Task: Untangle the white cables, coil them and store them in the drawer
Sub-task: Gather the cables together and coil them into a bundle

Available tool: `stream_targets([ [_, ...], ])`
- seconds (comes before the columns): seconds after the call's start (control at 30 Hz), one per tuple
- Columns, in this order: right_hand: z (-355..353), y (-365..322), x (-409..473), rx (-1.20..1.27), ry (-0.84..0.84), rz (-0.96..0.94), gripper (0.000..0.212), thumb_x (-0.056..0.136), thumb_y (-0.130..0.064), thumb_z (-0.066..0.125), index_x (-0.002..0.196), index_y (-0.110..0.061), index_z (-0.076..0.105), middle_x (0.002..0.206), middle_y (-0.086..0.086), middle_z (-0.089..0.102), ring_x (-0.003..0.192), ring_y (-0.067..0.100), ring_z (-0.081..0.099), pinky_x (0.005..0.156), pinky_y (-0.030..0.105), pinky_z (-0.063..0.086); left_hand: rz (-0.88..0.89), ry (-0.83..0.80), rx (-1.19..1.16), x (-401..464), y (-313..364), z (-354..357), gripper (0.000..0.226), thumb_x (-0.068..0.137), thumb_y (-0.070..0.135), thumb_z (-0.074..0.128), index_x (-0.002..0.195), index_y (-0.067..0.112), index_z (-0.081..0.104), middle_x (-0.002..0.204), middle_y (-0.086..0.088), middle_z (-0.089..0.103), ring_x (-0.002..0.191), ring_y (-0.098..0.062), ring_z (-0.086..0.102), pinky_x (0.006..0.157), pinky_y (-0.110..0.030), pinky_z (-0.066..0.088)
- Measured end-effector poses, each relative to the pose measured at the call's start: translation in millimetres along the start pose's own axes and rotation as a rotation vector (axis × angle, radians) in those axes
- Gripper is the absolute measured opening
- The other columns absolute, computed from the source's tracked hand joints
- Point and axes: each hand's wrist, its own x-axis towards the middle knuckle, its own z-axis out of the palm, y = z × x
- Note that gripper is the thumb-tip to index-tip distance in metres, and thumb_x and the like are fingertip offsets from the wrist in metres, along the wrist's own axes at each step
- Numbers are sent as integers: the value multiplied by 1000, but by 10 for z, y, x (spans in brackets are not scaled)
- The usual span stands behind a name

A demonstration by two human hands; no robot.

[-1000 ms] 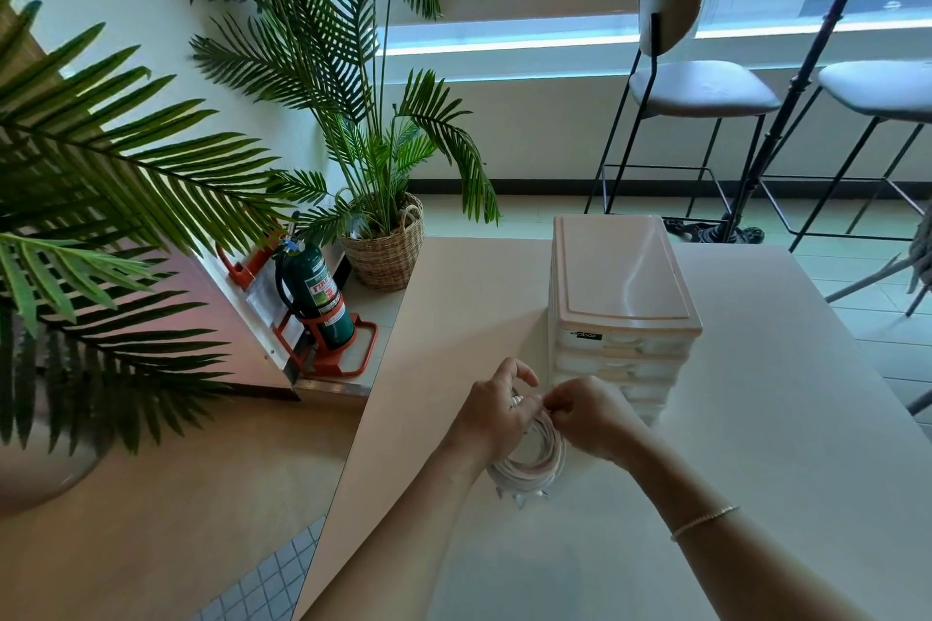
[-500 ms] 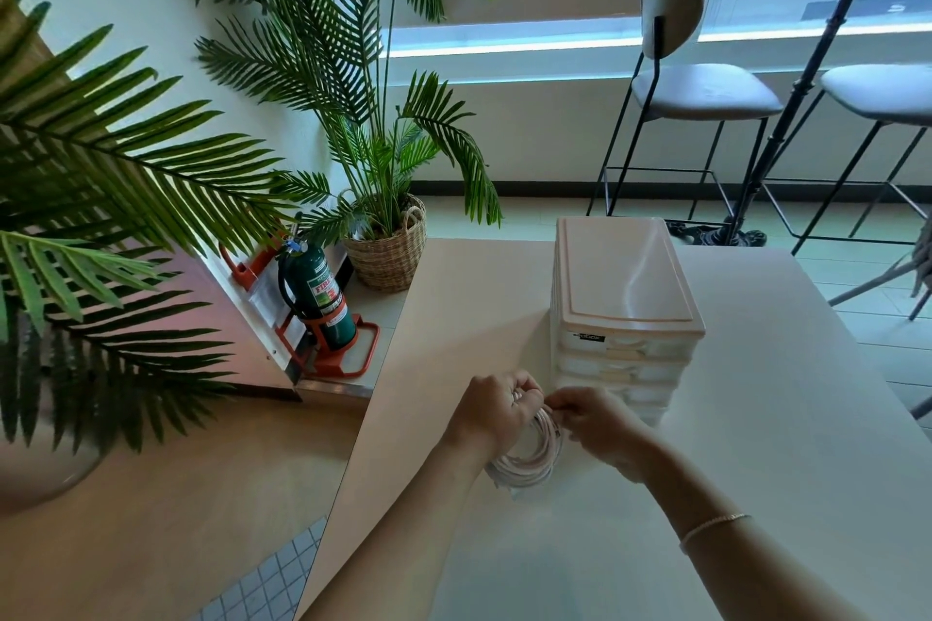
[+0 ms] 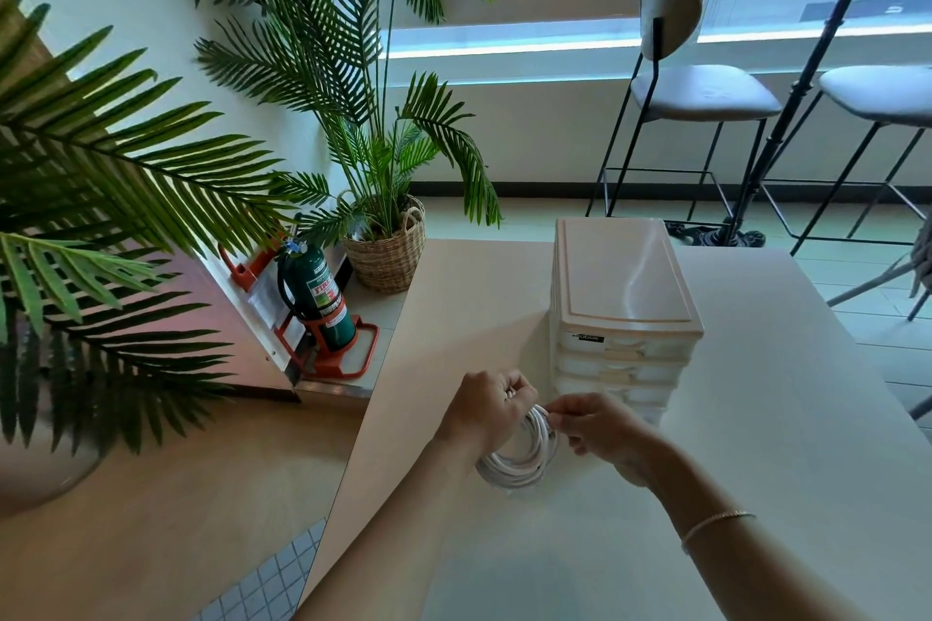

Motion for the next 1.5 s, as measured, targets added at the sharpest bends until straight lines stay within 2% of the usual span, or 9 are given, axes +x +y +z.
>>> stream_targets([
  [0.3, -16, -49, -17, 60, 51, -5, 19, 89, -6, 59, 79, -18, 70, 65, 0, 57, 60, 10, 48, 58, 21, 41, -28, 2, -25, 15, 29, -23, 14, 82, 19, 55, 75, 17, 67, 65, 0, 64, 65, -12, 53, 57, -16, 40],
  [0.4, -52, -63, -34, 86, 17, 17, 18, 88, -6, 59, 82, -17, 71, 64, -2, 56, 57, 9, 45, 55, 21, 38, -21, -53, -19, 9, 38, -45, 11, 80, 19, 59, 70, 25, 63, 62, 10, 58, 65, -9, 53, 61, -18, 43],
  [0.63, -139, -23, -31, 192, -107, 125, 9, 86, -5, 60, 84, -11, 66, 63, 0, 48, 56, 10, 40, 52, 23, 36, 5, -176, -3, -10, 55, -25, 2, 65, 34, 57, 64, 36, 56, 75, 1, 61, 70, -12, 56, 67, -30, 50],
  [0.77, -180, -23, -44, 283, -167, 158, 16, 84, 3, 56, 75, -11, 56, 58, 0, 47, 49, 10, 39, 44, 20, 30, 26, -210, 16, 1, 46, -9, 16, 74, 32, 65, 64, 32, 53, 67, 7, 56, 62, -7, 50, 58, -23, 42],
  [0.87, -136, -50, -34, 227, -68, 74, 14, 83, 1, 60, 76, -11, 58, 60, 2, 53, 50, 11, 47, 43, 20, 37, 28, -199, 32, 2, 73, -1, 24, 73, 32, 67, 59, 27, 48, 60, 10, 49, 55, -4, 42, 52, -18, 34],
  [0.97, -75, -84, -21, 78, 43, -15, 13, 84, -2, 62, 81, -13, 67, 66, 4, 62, 55, 10, 57, 48, 20, 47, 3, -197, 17, -6, 106, 15, 17, 65, 35, 59, 57, 25, 48, 57, 8, 50, 52, -5, 41, 51, -20, 34],
  [1.17, 29, -141, -45, 82, 4, 25, 18, 91, -7, 54, 86, -13, 71, 70, 2, 67, 60, 9, 62, 56, 20, 52, -33, -125, 11, -4, 49, 34, 16, 67, 36, 60, 66, 25, 48, 68, 4, 56, 63, -14, 51, 57, -23, 40],
  [1.3, 127, -74, -41, 190, -47, 37, 23, 98, -17, 44, 91, -8, 64, 75, 6, 61, 68, 16, 56, 66, 27, 49, -46, -34, -33, 1, 43, 30, 26, 74, 32, 61, 88, 16, 46, 82, -1, 56, 76, -20, 55, 61, -24, 40],
  [1.5, 165, 33, -63, 406, -85, 26, 28, 99, -20, 39, 88, -8, 62, 72, 5, 60, 66, 15, 51, 65, 26, 42, -106, 9, -95, -22, 60, 11, 31, 71, 38, 59, 88, 15, 46, 77, 0, 55, 72, -20, 52, 59, -27, 38],
])
